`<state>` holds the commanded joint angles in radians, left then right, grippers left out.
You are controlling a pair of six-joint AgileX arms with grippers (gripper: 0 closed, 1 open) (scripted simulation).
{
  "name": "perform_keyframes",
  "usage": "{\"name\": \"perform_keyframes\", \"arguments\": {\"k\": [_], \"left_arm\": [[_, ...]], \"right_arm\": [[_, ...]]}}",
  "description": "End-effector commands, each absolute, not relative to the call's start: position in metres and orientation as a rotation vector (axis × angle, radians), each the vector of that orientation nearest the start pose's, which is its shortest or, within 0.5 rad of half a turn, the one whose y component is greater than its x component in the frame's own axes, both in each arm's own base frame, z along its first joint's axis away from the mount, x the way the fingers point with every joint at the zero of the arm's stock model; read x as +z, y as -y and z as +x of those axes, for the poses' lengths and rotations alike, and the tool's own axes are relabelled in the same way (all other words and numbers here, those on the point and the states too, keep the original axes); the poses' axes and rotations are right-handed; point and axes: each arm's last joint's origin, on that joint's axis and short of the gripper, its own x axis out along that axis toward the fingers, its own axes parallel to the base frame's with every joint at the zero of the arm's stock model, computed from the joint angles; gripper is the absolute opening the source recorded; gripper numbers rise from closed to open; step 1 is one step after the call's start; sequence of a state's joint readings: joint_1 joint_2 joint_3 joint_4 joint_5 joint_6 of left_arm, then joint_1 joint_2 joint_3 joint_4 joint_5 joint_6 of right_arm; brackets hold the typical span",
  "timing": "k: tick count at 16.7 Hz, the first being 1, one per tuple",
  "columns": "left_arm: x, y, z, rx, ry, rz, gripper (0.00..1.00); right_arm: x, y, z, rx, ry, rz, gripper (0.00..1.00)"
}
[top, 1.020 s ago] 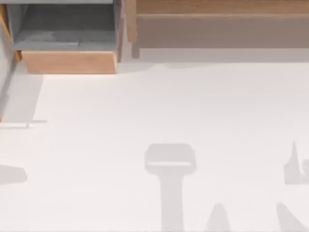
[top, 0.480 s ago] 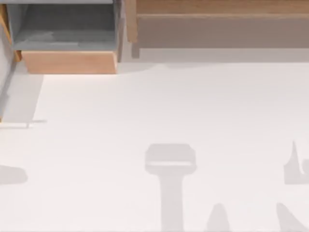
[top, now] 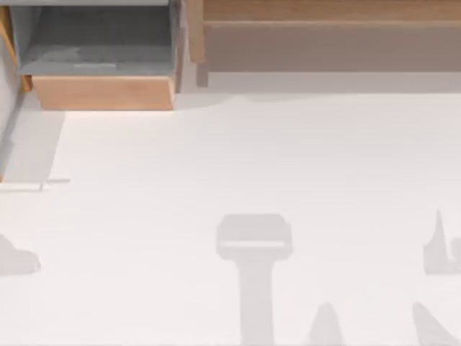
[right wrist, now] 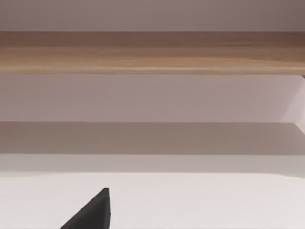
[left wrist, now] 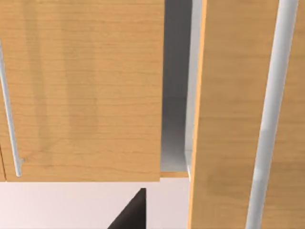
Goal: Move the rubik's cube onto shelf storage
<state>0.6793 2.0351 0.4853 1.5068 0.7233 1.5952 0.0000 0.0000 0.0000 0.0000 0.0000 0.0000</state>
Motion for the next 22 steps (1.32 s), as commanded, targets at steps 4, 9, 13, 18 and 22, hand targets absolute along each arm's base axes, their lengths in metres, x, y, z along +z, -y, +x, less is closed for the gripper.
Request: {"name": "perform_keyframes", "arguments": {"k": [4,9,13,18,22], "left_arm": [[0.088,-0.174,0.245,-0.035,-0.002,1.557,1.00],[0.088,-0.174,0.245,-0.034,0.000,1.558,1.00],[0.088,-0.174,0.228,-0.036,0.000,1.558,1.00],[0.087,-0.174,0.227,-0.040,0.000,1.555,1.00],[0.093,-0.199,0.231,0.029,-0.080,1.536,1.00]], "right_arm": [[0.160,0.001,0.106,0.000,0.000,0.000,1.00],[0.160,0.001,0.106,0.000,0.000,0.000,1.00],[0.160,0.001,0.106,0.000,0.000,0.000,1.00],[0.160,0.001,0.106,0.000,0.000,0.000,1.00],[0.160,0.001,0.106,0.000,0.000,0.000,1.00]]}}
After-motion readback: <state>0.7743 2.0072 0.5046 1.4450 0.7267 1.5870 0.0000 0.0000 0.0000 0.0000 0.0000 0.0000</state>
